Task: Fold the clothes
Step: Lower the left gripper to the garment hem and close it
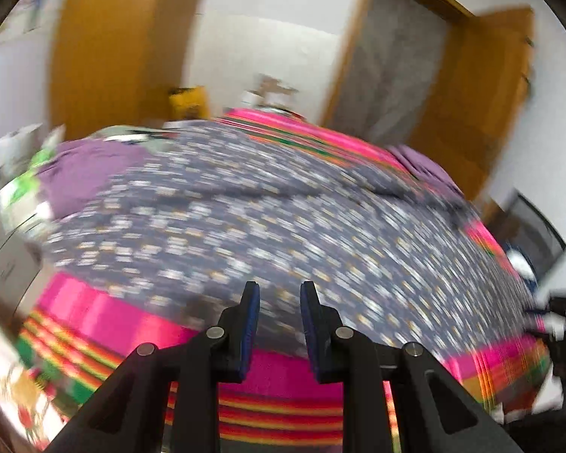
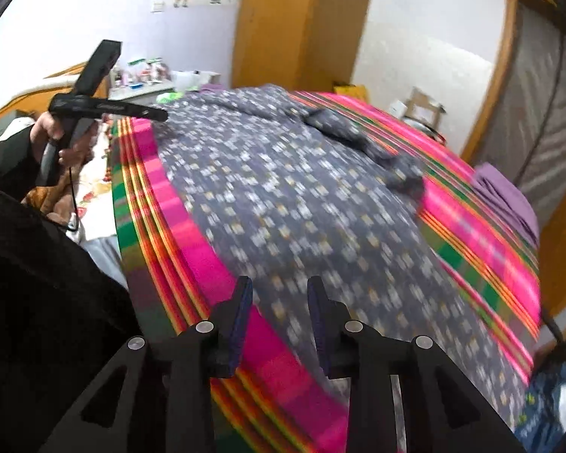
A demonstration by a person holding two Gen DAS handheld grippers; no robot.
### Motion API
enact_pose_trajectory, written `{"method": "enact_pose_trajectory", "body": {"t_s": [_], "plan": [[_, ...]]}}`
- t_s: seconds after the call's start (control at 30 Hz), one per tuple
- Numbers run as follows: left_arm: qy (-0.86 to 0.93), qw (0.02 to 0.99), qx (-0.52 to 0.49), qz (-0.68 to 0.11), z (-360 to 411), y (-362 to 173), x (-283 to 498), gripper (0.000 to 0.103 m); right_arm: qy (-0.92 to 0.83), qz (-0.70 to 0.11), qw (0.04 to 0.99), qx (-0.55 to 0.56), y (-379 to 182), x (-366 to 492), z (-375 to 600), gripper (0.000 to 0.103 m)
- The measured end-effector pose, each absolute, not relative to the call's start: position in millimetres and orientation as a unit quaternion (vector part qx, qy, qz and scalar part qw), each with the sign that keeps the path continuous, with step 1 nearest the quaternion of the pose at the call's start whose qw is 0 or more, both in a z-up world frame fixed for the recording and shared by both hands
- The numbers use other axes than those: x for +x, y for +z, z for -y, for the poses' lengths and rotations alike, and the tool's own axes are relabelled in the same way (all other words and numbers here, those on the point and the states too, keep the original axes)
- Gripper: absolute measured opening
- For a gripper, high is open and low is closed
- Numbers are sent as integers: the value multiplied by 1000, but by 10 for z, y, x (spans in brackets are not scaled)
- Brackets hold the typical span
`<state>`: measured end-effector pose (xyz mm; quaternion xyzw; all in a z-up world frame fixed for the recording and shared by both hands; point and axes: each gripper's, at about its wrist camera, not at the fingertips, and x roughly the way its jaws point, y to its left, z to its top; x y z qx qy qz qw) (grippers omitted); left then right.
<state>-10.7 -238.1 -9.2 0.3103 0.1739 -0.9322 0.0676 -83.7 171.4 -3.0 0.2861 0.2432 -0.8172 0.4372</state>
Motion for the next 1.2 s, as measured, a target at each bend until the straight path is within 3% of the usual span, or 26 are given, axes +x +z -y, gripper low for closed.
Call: {"method": "enact_pose_trajectory", "body": {"t_s": [0.23, 0.43, 0.77, 1.0, 1.07, 1.2], "plan": [[-897, 198, 274, -285, 3162, -145, 108, 28, -783, -251, 491, 288, -200, -887, -1218, 31], [-863, 224, 264, -369, 3606, -337, 191, 33, -770, -253, 501, 303, -270, -904, -1099, 31], [-845, 235, 266, -400, 3964, -400, -42, 34, -758, -273, 503, 313, -313, -869, -987, 30], [-817, 247, 290, -432, 4128, -553, -131, 34, -757, -288, 500, 307, -317, -865, -939, 5], [-822, 247, 287, -425, 4105, -518, -134, 12, -758, -291, 498, 305, -316, -866, -934, 3], [-832, 265, 276, -402, 4048, -372, -46, 5, -760, -294, 498, 296, -292, -850, -941, 2]]}}
